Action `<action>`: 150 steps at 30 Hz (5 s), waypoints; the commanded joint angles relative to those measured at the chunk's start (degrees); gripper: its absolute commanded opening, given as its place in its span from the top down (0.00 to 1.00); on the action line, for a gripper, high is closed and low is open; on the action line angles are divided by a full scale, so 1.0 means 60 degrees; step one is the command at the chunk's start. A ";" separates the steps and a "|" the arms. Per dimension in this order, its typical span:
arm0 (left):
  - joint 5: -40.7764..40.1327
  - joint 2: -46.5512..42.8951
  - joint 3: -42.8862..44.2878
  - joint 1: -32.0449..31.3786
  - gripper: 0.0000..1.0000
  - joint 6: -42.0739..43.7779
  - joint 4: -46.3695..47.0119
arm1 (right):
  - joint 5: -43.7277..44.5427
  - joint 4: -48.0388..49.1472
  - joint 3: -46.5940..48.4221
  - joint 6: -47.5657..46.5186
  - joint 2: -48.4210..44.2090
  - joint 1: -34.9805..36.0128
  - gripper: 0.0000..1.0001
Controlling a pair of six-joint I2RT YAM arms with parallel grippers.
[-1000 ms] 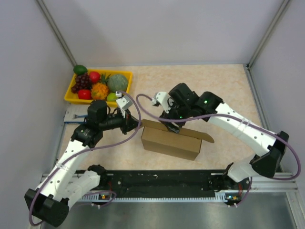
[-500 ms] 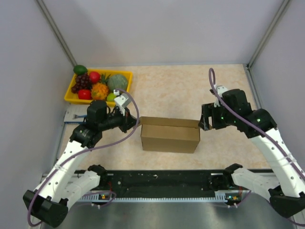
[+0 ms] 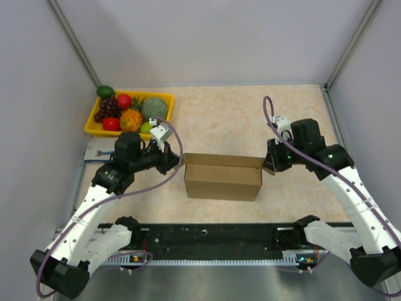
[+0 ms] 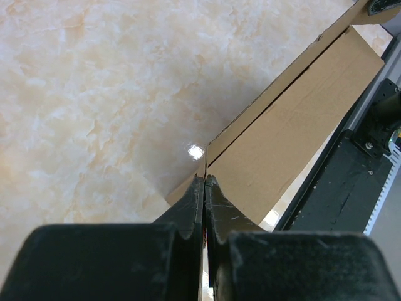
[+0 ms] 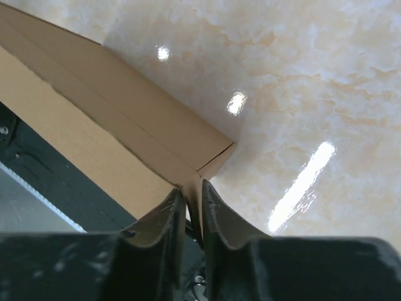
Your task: Fold the paper box
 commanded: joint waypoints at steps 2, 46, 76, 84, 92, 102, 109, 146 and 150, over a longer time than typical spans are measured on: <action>-0.0161 -0.0003 0.0246 -0.0015 1.00 -0.0815 0.0262 | -0.0520 0.0320 0.0178 0.0513 -0.0340 -0.0063 1.00; -0.1200 -0.0823 -0.0677 -0.0249 1.00 -0.4552 0.1155 | 0.7374 0.0275 -0.1710 0.6801 -0.1218 0.4347 1.00; -0.1711 -0.0852 -0.0838 -0.0512 1.00 -0.5340 0.1024 | 0.6054 0.2077 -0.3146 0.4907 -0.2347 0.4478 1.00; -0.3543 -0.1145 -0.0970 -0.1508 1.00 -0.6558 0.0965 | 0.6861 0.2399 -0.3483 0.5392 -0.2407 0.5049 1.00; -0.4830 -0.1087 -0.0984 -0.2416 1.00 -0.6866 0.0687 | 0.6759 0.2355 -0.3220 0.5758 -0.2318 0.5196 1.00; -0.6926 -0.1233 -0.1629 -0.3808 1.00 -0.7057 0.0921 | 0.6466 0.2355 -0.3132 0.5861 -0.2377 0.5211 1.00; -0.7323 -0.1278 -0.1966 -0.4203 1.00 -0.7232 0.1126 | 0.6436 0.2384 -0.3161 0.5934 -0.2318 0.5284 1.00; -0.6856 -0.2888 -0.4280 -0.4702 1.00 -0.5445 0.2253 | 0.6246 0.3646 -0.4993 0.5421 -0.3783 0.5328 0.95; -0.6782 -0.2859 -0.4514 -0.4717 1.00 -0.5533 0.2371 | 0.5969 0.2358 -0.3359 0.5816 -0.3681 0.5314 0.61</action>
